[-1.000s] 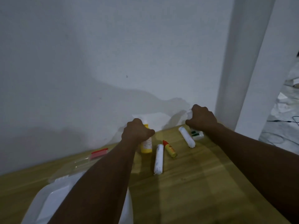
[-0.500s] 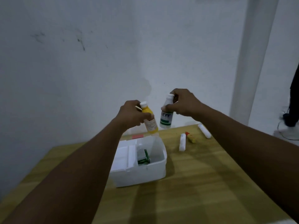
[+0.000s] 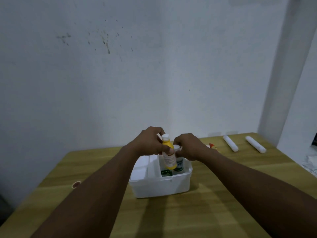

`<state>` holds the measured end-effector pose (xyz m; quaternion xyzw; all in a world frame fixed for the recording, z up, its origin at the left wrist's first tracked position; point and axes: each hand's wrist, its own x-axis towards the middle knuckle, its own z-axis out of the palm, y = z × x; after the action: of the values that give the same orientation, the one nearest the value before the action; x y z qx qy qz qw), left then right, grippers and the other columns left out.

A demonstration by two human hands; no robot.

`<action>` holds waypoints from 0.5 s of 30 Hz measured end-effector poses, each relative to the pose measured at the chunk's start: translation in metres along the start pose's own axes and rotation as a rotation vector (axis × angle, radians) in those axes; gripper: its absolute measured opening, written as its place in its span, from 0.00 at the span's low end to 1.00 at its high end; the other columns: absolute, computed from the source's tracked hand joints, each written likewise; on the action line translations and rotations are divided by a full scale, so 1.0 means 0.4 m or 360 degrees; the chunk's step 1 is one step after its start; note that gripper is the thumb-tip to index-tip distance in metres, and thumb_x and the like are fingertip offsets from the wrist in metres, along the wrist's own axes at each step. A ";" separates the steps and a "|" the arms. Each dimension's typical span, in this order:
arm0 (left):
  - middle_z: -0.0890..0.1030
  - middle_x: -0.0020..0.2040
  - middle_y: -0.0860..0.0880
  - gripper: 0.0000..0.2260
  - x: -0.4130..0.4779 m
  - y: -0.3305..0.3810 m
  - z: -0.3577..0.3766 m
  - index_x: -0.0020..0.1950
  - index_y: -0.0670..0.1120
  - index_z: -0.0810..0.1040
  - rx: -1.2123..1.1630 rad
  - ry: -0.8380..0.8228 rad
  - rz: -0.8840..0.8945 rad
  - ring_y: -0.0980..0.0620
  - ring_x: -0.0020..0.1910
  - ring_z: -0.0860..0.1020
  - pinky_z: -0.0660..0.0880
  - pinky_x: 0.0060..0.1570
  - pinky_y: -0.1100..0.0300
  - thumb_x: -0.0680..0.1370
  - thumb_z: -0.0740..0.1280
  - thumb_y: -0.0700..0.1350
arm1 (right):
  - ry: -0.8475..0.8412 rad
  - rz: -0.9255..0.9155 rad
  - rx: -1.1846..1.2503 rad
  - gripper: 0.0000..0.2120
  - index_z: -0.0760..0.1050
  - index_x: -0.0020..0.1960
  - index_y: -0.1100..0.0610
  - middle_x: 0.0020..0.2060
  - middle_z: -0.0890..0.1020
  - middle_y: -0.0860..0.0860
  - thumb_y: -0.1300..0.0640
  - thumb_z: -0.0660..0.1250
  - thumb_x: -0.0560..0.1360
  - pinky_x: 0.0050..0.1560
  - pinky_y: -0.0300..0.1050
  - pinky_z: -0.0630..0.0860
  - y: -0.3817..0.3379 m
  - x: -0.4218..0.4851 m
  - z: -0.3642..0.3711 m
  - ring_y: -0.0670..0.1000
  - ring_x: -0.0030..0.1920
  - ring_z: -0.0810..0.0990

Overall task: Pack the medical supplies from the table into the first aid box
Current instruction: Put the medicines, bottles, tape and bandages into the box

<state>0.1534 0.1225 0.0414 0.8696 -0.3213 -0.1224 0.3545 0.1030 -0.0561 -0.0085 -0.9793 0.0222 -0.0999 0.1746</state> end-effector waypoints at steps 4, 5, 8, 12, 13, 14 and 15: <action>0.86 0.47 0.42 0.14 0.020 0.003 0.037 0.46 0.44 0.78 -0.0006 -0.0074 -0.0009 0.44 0.45 0.86 0.84 0.47 0.49 0.68 0.81 0.43 | -0.0024 0.0012 0.0030 0.15 0.82 0.54 0.55 0.52 0.83 0.52 0.54 0.77 0.69 0.49 0.46 0.77 0.009 0.018 -0.019 0.52 0.50 0.80; 0.85 0.49 0.42 0.14 0.024 0.001 0.049 0.45 0.45 0.78 0.0010 -0.0080 -0.0009 0.44 0.47 0.86 0.84 0.48 0.48 0.68 0.81 0.43 | -0.0050 0.0024 0.0077 0.16 0.82 0.56 0.55 0.52 0.83 0.52 0.54 0.77 0.69 0.50 0.45 0.77 0.013 0.018 -0.031 0.52 0.50 0.80; 0.84 0.50 0.44 0.14 0.031 -0.004 0.087 0.47 0.46 0.78 0.0119 -0.0096 -0.0011 0.46 0.49 0.83 0.84 0.48 0.50 0.67 0.81 0.45 | -0.0098 0.0079 0.0252 0.19 0.81 0.59 0.55 0.50 0.81 0.51 0.56 0.78 0.69 0.49 0.41 0.74 0.030 0.008 -0.071 0.50 0.50 0.80; 0.80 0.44 0.51 0.16 0.030 -0.013 0.134 0.47 0.49 0.80 0.0362 -0.0049 0.0026 0.52 0.43 0.78 0.76 0.38 0.59 0.64 0.82 0.49 | -0.0080 0.0170 0.0401 0.16 0.82 0.55 0.55 0.45 0.83 0.50 0.57 0.78 0.68 0.44 0.39 0.73 0.068 -0.014 -0.101 0.49 0.48 0.81; 0.79 0.43 0.52 0.17 0.030 -0.014 0.141 0.47 0.49 0.80 0.0385 -0.0046 0.0031 0.54 0.42 0.77 0.74 0.37 0.60 0.64 0.82 0.50 | -0.0072 0.0188 0.0409 0.15 0.82 0.54 0.55 0.44 0.83 0.50 0.57 0.78 0.68 0.43 0.38 0.73 0.078 -0.020 -0.105 0.49 0.47 0.81; 0.78 0.43 0.53 0.17 0.031 -0.011 0.145 0.47 0.50 0.80 0.0410 -0.0045 0.0035 0.54 0.42 0.77 0.74 0.38 0.60 0.64 0.82 0.51 | -0.0066 0.0200 0.0405 0.14 0.83 0.54 0.55 0.44 0.83 0.49 0.57 0.77 0.69 0.42 0.37 0.73 0.088 -0.027 -0.108 0.49 0.47 0.81; 0.78 0.44 0.53 0.18 0.034 -0.005 0.145 0.47 0.51 0.80 0.0444 -0.0042 0.0037 0.53 0.44 0.77 0.75 0.40 0.60 0.63 0.82 0.53 | -0.0059 0.0207 0.0396 0.14 0.83 0.54 0.55 0.44 0.83 0.49 0.56 0.77 0.69 0.42 0.37 0.73 0.097 -0.035 -0.113 0.48 0.47 0.81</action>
<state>0.1393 0.0834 -0.0013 0.9050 -0.3498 -0.0838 0.2273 0.0799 -0.1066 0.0171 -0.9482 0.0699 -0.0721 0.3013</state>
